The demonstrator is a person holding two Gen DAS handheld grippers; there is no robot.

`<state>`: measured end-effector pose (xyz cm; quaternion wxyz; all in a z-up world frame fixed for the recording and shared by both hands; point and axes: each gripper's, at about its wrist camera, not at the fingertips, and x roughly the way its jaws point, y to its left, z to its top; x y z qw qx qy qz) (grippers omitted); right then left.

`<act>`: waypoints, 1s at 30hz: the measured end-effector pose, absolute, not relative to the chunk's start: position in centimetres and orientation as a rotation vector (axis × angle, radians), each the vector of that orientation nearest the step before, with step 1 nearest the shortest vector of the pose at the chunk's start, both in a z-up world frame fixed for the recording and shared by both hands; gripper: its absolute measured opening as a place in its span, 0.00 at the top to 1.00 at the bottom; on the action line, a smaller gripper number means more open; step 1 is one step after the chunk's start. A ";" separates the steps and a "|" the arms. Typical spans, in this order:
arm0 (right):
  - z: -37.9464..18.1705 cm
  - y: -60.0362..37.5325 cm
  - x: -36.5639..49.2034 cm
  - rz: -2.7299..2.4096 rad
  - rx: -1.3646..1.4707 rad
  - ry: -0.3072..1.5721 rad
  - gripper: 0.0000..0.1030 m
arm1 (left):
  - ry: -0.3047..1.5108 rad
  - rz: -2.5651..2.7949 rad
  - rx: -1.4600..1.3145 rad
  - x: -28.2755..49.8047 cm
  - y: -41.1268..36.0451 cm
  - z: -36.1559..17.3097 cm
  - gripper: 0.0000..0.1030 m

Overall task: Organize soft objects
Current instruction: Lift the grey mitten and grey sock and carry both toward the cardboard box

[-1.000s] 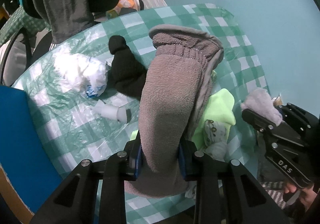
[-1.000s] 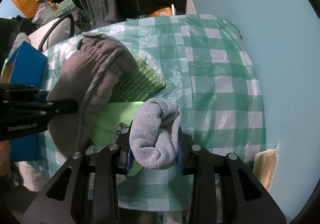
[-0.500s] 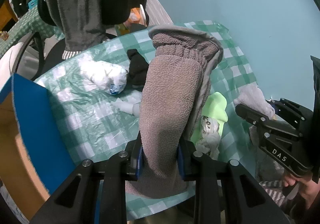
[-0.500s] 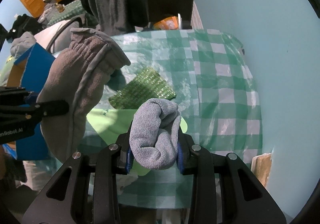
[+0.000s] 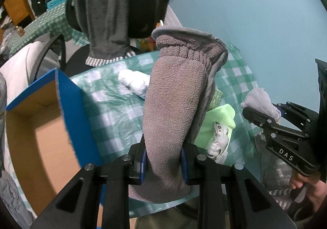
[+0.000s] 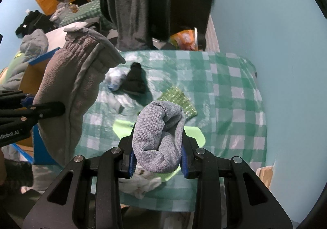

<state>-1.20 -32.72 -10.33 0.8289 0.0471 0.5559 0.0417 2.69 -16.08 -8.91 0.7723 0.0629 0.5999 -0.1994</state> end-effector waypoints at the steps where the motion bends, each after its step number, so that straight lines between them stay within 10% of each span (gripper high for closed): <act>1: -10.1 -32.4 -1.1 0.096 0.095 1.177 0.69 | 1.295 -0.425 0.133 2.6 -15.7 -8.6 0.75; 30: -6.5 -20.7 2.0 0.323 -0.026 1.113 0.69 | 1.196 -0.226 -0.041 0.8 -3.7 -3.8 0.75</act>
